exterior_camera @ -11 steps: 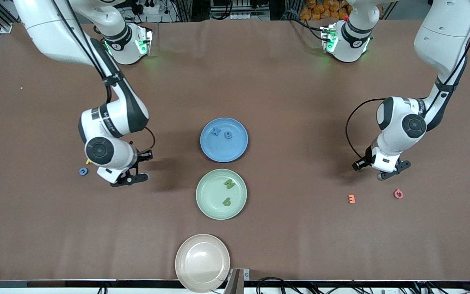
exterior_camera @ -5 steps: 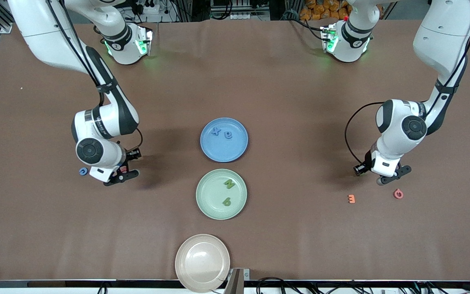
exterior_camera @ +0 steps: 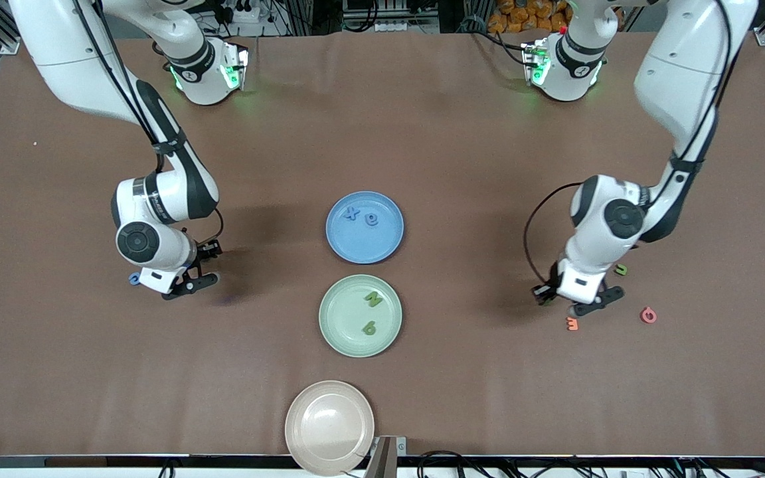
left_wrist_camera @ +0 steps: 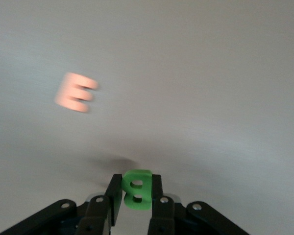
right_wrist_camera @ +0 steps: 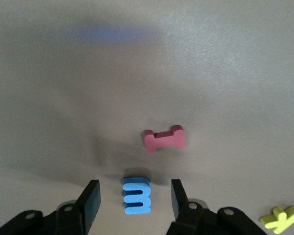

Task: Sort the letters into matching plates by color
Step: 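Drop the B into the green plate while the right gripper grasps blue m, then drop the m into the blue plate while the left gripper reaches green u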

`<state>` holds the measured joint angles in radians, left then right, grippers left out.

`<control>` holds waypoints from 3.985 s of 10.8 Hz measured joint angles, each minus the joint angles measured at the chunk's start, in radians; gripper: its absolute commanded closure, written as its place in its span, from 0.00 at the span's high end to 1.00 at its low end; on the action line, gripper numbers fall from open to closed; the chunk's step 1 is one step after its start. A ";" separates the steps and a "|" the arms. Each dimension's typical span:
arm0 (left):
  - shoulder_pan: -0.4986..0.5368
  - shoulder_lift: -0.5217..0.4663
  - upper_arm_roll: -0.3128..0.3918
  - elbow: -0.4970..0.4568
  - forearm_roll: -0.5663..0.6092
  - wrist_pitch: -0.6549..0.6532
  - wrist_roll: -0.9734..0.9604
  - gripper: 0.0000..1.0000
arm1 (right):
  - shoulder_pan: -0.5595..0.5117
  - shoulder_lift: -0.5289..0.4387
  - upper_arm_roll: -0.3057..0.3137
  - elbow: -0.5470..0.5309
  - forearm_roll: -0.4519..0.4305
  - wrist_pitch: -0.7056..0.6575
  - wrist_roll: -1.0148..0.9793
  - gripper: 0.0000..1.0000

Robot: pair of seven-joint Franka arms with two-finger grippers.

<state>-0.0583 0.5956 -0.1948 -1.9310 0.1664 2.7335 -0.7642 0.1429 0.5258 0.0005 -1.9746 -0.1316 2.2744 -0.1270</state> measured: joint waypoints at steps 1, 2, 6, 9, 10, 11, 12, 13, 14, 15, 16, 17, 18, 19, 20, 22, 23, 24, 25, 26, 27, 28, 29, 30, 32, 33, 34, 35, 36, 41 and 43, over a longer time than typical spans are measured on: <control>-0.049 0.026 -0.001 0.043 0.000 0.000 -0.057 0.00 | 0.000 0.000 0.000 -0.011 0.000 0.012 0.000 0.65; -0.098 0.045 -0.002 0.082 0.000 0.001 -0.107 0.00 | 0.001 0.000 0.001 -0.019 0.000 0.017 0.000 0.61; -0.242 0.079 -0.005 0.217 -0.066 0.015 -0.212 0.00 | 0.001 0.000 0.001 -0.039 -0.001 0.029 -0.013 0.55; -0.367 0.153 -0.004 0.306 -0.089 0.127 -0.299 0.00 | 0.001 -0.001 0.000 -0.039 -0.001 0.029 -0.037 0.31; -0.398 0.175 -0.005 0.320 -0.089 0.162 -0.305 0.00 | 0.002 -0.002 0.000 -0.039 -0.001 0.028 -0.042 0.21; -0.422 0.192 -0.004 0.338 -0.090 0.175 -0.317 0.00 | 0.001 -0.003 -0.001 -0.039 -0.001 0.027 -0.053 0.10; -0.439 0.202 -0.004 0.355 -0.090 0.179 -0.323 0.10 | 0.001 -0.003 -0.009 -0.040 -0.001 0.027 -0.065 0.01; -0.450 0.207 -0.004 0.368 -0.090 0.179 -0.324 0.80 | 0.001 -0.004 -0.016 -0.041 -0.001 0.027 -0.072 0.00; -0.460 0.209 -0.004 0.376 -0.090 0.179 -0.325 1.00 | 0.001 -0.004 -0.022 -0.041 -0.001 0.027 -0.077 0.00; -0.468 0.211 -0.003 0.379 -0.090 0.179 -0.331 1.00 | 0.001 -0.004 -0.023 -0.041 -0.001 0.027 -0.078 0.00; -0.476 0.213 0.000 0.379 -0.090 0.179 -0.332 1.00 | 0.001 -0.004 -0.023 -0.041 -0.001 0.027 -0.078 0.00; -0.483 0.215 0.010 0.379 -0.090 0.179 -0.332 1.00 | 0.001 -0.004 -0.023 -0.041 -0.001 0.027 -0.078 0.00; -0.484 0.216 0.024 0.379 -0.090 0.179 -0.331 1.00 | 0.001 -0.004 -0.023 -0.041 -0.001 0.027 -0.078 0.00; -0.482 0.217 0.043 0.379 -0.090 0.173 -0.328 1.00 | 0.001 -0.004 -0.024 -0.041 -0.001 0.027 -0.078 0.00; -0.474 0.217 0.062 0.383 -0.089 0.125 -0.307 1.00 | 0.001 -0.004 -0.024 -0.041 -0.001 0.027 -0.078 0.00; -0.424 0.211 0.075 0.399 -0.089 -0.047 -0.210 1.00 | 0.003 -0.004 -0.023 -0.040 0.006 0.020 -0.078 0.00; -0.391 0.205 0.075 0.404 -0.089 -0.113 -0.167 1.00 | 0.006 -0.004 -0.023 -0.034 0.020 0.003 -0.077 0.00; -0.358 0.197 0.075 0.407 -0.089 -0.177 -0.120 1.00 | 0.011 -0.005 -0.023 -0.020 0.037 -0.020 -0.077 0.00; -0.322 0.187 0.072 0.408 -0.089 -0.238 -0.072 1.00 | 0.015 -0.005 -0.022 -0.004 0.044 -0.039 -0.077 0.00; -0.281 0.174 0.066 0.410 -0.089 -0.298 -0.022 1.00 | 0.021 -0.006 -0.022 0.012 0.053 -0.058 -0.075 0.00; -0.240 0.156 0.059 0.411 -0.089 -0.364 0.024 1.00 | 0.026 -0.007 -0.022 0.028 0.076 -0.079 -0.074 0.00; -0.204 0.135 0.055 0.411 -0.089 -0.438 0.064 1.00 | 0.030 -0.007 -0.022 0.045 0.096 -0.101 -0.074 0.00; -0.173 0.114 0.053 0.408 -0.089 -0.506 0.099 1.00 | 0.033 -0.007 -0.022 0.059 0.109 -0.117 -0.074 0.00; -0.137 0.089 0.050 0.387 -0.089 -0.543 0.141 1.00 | 0.036 -0.007 -0.021 0.067 0.118 -0.125 -0.074 0.00; -0.049 0.013 0.037 0.279 -0.089 -0.558 0.239 1.00 | 0.043 -0.007 -0.021 0.081 0.167 -0.141 -0.074 0.00; -0.009 -0.032 0.033 0.216 -0.089 -0.558 0.322 1.00 | 0.050 -0.007 -0.020 0.090 0.194 -0.146 -0.061 0.00; 0.029 -0.083 0.032 0.152 -0.089 -0.558 0.392 1.00 | 0.063 -0.007 -0.018 0.104 0.211 -0.146 -0.032 0.00; 0.059 -0.134 0.030 0.091 -0.089 -0.558 0.432 1.00 | 0.091 -0.007 -0.016 0.121 0.220 -0.151 0.017 0.00; 0.073 -0.179 0.030 0.037 -0.089 -0.558 0.448 1.00 | 0.126 -0.008 -0.015 0.140 0.225 -0.165 0.085 0.00; 0.073 -0.321 0.017 -0.194 -0.089 -0.429 0.450 1.00 | 0.266 -0.005 0.019 0.217 0.334 -0.190 0.396 0.00; 0.077 -0.361 0.019 -0.319 -0.089 -0.269 0.450 1.00 | 0.326 0.011 0.024 0.245 0.357 -0.188 0.523 0.00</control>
<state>0.0191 0.2349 -0.1758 -2.2501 0.0778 2.4646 -0.3140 0.4693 0.5373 0.0241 -1.7292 0.2256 2.0868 0.3963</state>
